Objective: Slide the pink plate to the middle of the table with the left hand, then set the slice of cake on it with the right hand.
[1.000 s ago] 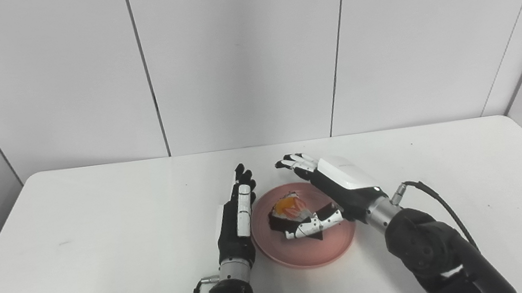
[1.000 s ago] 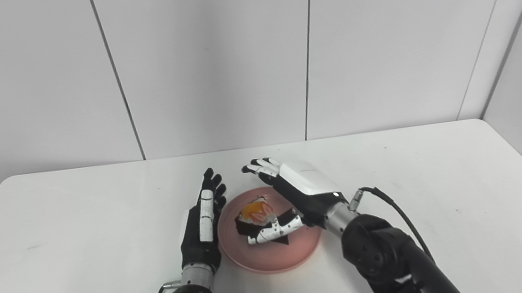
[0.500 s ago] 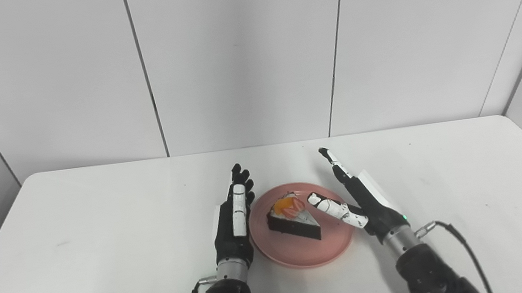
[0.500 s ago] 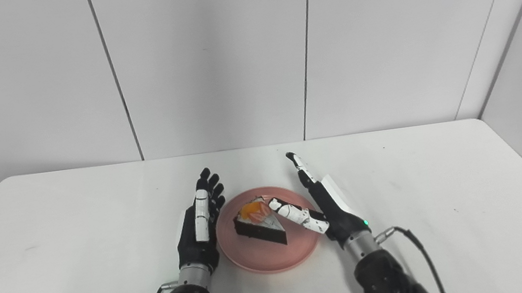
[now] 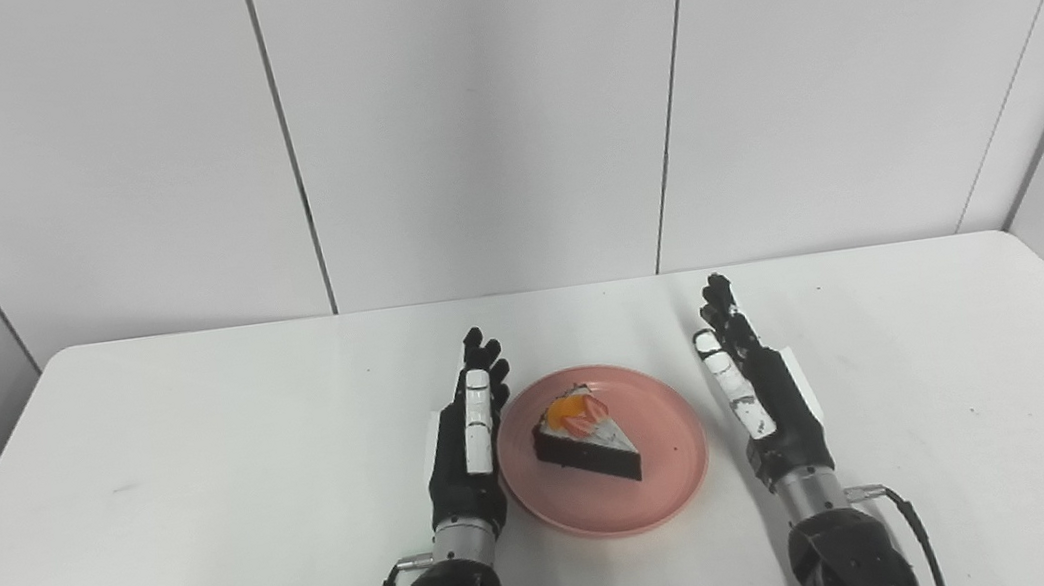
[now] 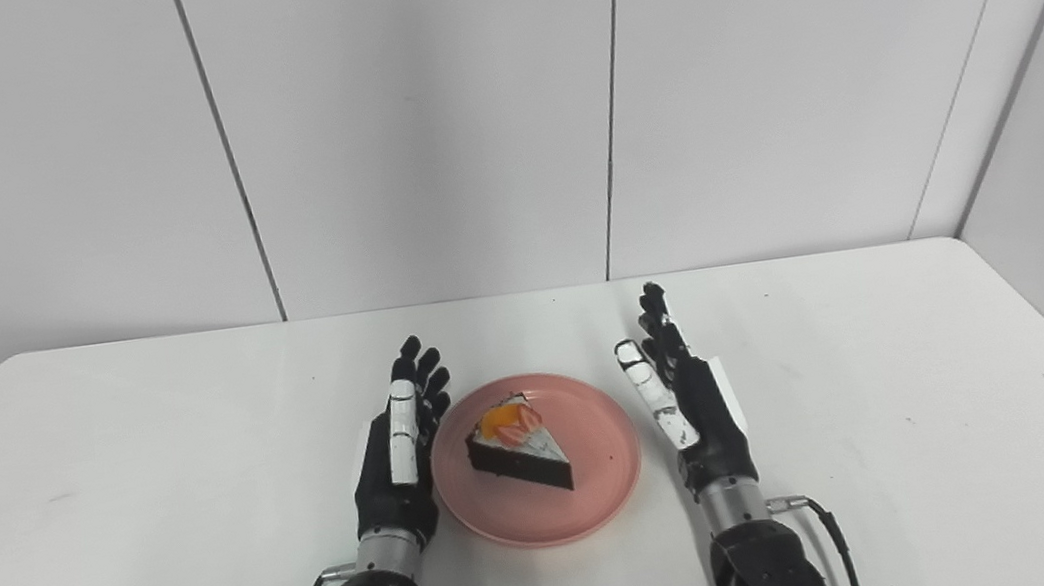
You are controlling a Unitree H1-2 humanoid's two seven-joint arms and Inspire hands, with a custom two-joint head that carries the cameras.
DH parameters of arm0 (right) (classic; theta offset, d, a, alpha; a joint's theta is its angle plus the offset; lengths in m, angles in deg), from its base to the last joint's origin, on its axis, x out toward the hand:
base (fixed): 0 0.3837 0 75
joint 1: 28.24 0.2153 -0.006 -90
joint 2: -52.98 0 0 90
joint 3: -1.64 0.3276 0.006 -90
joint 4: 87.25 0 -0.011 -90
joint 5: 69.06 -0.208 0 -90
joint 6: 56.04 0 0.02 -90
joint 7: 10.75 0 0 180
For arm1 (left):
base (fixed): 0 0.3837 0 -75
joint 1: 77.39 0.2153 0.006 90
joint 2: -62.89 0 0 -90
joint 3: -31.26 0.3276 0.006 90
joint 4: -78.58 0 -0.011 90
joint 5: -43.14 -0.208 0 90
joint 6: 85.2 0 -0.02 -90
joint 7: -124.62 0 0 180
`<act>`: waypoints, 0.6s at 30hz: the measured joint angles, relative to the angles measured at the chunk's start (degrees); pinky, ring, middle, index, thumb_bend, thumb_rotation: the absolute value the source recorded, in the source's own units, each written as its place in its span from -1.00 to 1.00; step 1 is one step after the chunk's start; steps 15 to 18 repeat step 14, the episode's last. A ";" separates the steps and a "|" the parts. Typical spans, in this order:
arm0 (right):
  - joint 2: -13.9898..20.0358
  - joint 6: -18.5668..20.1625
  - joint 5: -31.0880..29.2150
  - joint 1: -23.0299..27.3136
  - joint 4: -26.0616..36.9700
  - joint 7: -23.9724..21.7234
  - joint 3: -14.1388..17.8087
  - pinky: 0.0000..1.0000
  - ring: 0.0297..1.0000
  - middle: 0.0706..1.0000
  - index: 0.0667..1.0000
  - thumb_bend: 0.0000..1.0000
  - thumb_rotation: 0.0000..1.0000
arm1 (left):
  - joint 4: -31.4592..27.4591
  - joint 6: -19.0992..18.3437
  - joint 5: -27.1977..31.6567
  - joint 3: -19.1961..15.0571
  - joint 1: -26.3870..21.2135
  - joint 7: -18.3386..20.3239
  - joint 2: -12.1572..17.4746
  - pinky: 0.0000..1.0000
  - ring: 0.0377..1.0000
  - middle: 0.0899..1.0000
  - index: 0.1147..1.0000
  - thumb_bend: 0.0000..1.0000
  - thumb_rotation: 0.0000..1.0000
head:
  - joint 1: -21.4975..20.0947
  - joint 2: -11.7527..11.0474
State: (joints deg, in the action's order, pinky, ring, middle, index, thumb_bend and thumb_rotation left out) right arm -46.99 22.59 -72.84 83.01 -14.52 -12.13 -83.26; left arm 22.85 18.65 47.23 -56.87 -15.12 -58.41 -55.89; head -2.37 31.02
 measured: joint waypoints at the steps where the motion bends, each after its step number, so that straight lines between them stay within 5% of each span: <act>1: -0.03 0.00 -0.36 -0.02 -0.42 0.02 0.09 1.00 1.00 1.00 1.00 0.54 0.75 | -0.04 0.00 -0.25 0.03 0.02 0.00 0.00 0.97 0.93 0.93 0.92 0.26 1.00 | 0.00 0.00; 18: -0.07 1.00 -0.91 -0.02 -0.21 1.13 0.57 1.00 0.98 0.98 1.00 0.31 0.79 | 0.14 0.77 -1.66 0.41 0.12 -0.36 0.05 1.00 1.00 1.00 1.00 0.31 1.00 | 0.18 0.00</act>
